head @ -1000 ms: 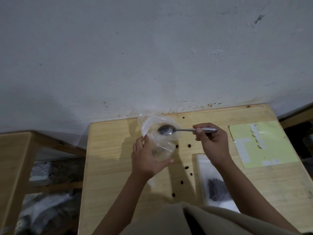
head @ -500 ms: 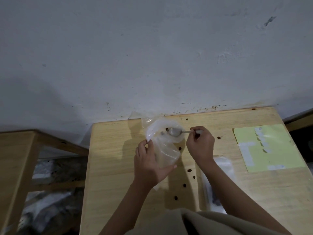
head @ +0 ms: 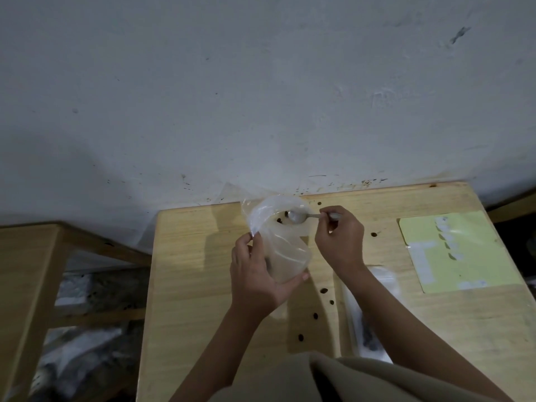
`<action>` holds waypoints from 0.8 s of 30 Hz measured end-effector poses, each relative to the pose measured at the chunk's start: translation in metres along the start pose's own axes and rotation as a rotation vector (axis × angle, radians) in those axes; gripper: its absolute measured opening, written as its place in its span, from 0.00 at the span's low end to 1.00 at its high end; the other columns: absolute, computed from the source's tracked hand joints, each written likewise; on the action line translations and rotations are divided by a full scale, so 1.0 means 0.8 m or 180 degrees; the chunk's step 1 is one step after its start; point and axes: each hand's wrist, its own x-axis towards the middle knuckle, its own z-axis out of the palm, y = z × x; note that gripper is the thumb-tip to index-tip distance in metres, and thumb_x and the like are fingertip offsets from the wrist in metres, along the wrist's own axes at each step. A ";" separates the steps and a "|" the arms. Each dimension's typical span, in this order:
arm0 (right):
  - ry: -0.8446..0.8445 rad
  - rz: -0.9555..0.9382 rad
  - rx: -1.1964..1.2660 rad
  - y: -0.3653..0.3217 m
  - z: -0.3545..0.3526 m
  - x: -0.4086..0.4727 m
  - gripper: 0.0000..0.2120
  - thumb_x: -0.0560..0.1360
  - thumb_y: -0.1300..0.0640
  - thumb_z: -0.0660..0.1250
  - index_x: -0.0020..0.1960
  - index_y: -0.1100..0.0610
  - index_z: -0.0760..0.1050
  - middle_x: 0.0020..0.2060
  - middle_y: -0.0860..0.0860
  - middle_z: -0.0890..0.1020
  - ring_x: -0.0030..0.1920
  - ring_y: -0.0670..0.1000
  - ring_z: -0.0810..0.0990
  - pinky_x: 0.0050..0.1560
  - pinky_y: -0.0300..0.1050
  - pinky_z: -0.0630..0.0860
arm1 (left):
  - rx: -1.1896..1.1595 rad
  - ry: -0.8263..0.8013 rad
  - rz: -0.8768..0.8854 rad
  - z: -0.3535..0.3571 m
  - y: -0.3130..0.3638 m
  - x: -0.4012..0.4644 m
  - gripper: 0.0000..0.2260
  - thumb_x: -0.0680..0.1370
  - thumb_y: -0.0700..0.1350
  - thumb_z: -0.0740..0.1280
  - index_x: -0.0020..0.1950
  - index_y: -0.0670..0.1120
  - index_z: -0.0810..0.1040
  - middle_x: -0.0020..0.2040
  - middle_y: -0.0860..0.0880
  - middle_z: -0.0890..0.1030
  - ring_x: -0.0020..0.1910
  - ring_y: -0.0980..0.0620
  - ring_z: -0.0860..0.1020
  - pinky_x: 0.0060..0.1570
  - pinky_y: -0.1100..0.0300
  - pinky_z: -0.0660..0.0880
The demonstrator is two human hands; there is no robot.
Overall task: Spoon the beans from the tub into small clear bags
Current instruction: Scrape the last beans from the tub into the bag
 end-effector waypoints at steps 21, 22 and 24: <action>-0.0226 0.2084 0.1447 0.033 0.016 0.014 0.04 0.74 0.63 0.68 0.45 0.57 0.81 0.39 0.57 0.83 0.38 0.51 0.80 0.43 0.47 0.78 | -0.0209 -0.0309 -0.0175 0.001 -0.008 0.009 0.55 0.56 0.73 0.68 0.76 0.47 0.56 0.69 0.49 0.60 0.66 0.51 0.60 0.64 0.47 0.69; -0.0208 0.2177 0.1517 0.032 0.018 0.012 0.04 0.74 0.63 0.68 0.46 0.58 0.81 0.39 0.57 0.83 0.37 0.50 0.79 0.42 0.45 0.78 | -0.0206 -0.0311 -0.0177 0.001 -0.009 0.009 0.56 0.56 0.73 0.68 0.76 0.47 0.56 0.69 0.49 0.60 0.66 0.51 0.60 0.64 0.48 0.69; -0.0209 0.2269 0.1551 0.029 0.021 0.009 0.05 0.74 0.63 0.68 0.47 0.60 0.82 0.37 0.55 0.82 0.36 0.49 0.79 0.42 0.44 0.77 | -0.0216 -0.0302 -0.0176 0.000 -0.011 0.006 0.56 0.56 0.73 0.68 0.76 0.45 0.57 0.69 0.48 0.62 0.66 0.51 0.61 0.64 0.51 0.68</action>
